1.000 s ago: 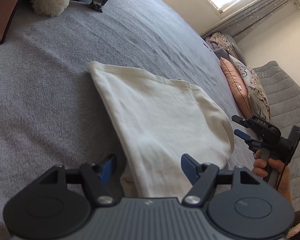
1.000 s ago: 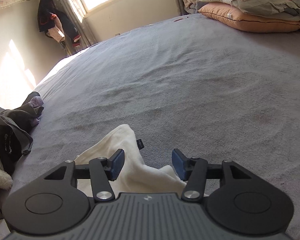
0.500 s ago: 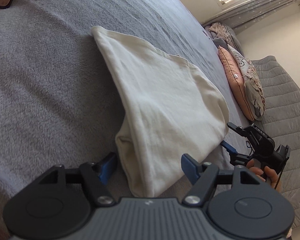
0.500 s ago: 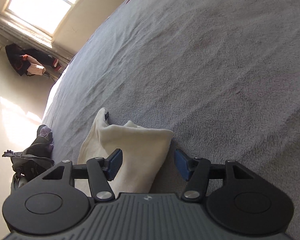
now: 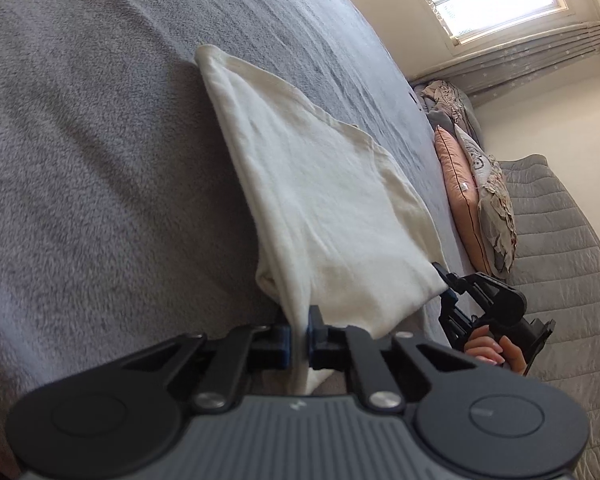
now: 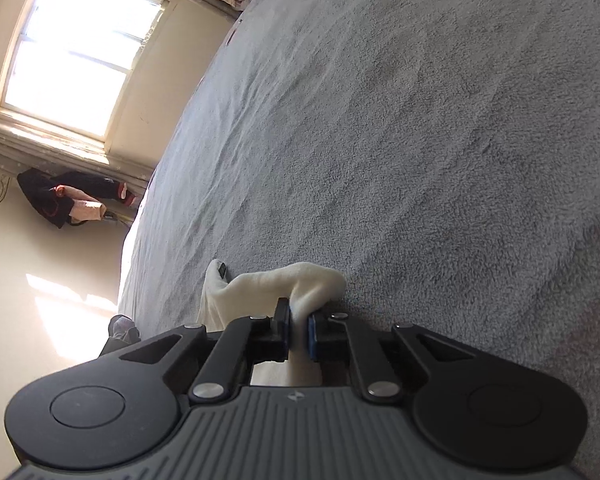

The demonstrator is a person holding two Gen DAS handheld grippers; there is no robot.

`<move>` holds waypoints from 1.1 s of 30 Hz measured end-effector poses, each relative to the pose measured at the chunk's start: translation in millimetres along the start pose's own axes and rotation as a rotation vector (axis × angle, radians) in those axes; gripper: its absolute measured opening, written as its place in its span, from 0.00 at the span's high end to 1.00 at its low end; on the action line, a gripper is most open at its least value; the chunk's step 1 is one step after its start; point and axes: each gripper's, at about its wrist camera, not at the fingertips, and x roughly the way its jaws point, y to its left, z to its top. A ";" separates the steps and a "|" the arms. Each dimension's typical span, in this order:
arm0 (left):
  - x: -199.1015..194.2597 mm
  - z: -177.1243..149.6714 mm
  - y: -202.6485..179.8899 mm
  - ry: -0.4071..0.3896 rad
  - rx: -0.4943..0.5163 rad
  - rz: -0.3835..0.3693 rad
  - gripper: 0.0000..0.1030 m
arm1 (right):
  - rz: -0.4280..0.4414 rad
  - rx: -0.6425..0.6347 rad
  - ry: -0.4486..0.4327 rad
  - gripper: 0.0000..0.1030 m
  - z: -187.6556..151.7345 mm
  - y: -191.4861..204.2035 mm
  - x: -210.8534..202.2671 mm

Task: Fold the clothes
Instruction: 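Open both grippers and release the folded sweatshirt onto the bed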

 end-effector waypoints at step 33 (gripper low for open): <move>39.2 -96.1 -90.7 0.455 0.326 -0.015 0.49 | -0.159 -0.263 -0.077 0.66 69.1 -42.7 -16.6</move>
